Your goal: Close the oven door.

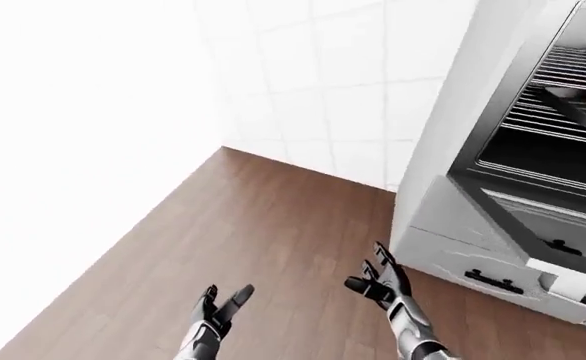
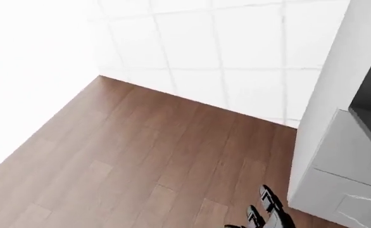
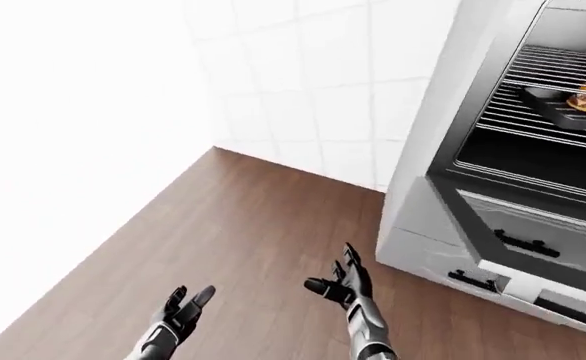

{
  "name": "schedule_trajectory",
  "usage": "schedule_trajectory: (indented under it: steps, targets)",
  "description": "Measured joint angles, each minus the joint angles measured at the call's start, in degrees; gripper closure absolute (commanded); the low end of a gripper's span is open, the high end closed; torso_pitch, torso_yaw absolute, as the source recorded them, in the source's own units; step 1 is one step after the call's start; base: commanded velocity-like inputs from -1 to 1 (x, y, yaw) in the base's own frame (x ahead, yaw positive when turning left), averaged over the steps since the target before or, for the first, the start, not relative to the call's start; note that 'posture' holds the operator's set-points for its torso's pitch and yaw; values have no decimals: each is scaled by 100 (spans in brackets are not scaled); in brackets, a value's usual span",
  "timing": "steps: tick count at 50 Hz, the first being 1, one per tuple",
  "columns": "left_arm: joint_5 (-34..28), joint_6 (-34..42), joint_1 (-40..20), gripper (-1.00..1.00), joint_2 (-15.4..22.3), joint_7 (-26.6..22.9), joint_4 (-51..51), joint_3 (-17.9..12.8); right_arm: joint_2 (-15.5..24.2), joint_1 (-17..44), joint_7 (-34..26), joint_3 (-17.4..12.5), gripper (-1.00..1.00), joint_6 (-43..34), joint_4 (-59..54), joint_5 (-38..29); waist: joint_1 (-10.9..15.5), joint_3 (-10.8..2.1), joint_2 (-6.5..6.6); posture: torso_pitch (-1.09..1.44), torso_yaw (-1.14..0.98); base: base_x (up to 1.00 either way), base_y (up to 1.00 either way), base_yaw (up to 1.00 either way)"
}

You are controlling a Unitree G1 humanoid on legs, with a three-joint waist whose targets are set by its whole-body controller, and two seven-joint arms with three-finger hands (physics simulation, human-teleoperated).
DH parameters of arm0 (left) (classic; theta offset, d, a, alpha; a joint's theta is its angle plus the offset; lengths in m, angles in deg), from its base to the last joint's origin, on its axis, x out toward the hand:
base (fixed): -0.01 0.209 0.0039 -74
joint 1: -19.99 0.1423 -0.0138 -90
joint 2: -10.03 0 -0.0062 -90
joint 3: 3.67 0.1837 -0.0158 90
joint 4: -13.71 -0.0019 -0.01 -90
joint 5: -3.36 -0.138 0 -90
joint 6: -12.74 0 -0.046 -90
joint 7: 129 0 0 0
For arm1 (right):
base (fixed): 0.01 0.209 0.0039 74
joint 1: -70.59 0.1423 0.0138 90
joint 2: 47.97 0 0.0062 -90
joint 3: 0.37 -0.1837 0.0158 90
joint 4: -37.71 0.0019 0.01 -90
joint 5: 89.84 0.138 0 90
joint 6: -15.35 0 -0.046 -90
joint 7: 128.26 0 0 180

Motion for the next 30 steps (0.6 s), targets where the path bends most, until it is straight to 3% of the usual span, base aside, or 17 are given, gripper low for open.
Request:
schedule_trajectory:
  steps: [1, 7, 13, 18, 22, 27, 29, 30]
  targets:
    - [-3, 5, -17, -100, 35, -1, -7, -2, -26, 19, -1, -3, -100, 29, 40, 12, 107, -47, 119, 0, 0, -16, 0, -100]
    - [13, -121, 22, -100, 195, 98, 17, -78, -173, -110, -51, 61, -100, -146, -203, -14, 202, -125, 24, 0, 0, -17, 0, -100]
    - [-3, -55, -17, -100, 109, 42, 26, -32, -85, -35, -20, 20, -100, -59, -57, 46, 119, -132, -348, 0, 0, -16, 0, -100]
    - [-3, -61, -27, -100, 104, 43, 47, -32, -56, -24, -41, 16, -100, -16, -48, 85, -85, -266, -802, 0, 0, -17, 0, -100]
    - [-15, -10, -14, -100, -34, -12, -1, 24, 55, -107, 26, -47, -100, 8, -84, 137, -274, -287, -536, 0, 0, -17, 0, -100]
    - [-15, -4, 8, -100, 13, -16, -15, 4, -4, -112, 6, -30, -100, -14, -111, 166, -117, 25, -50, 0, 0, -17, 0, -100]
    - [-11, -42, 18, -100, 47, -12, -20, -17, -29, -95, -24, -16, -100, -34, -125, 169, -21, 69, 148, 0, 0, -16, 0, -100]
    - [-9, -57, 25, -100, 66, -7, -25, -26, -40, -66, -39, -6, -100, -39, -118, 166, 61, 36, 314, 0, 0, -17, 0, -100]
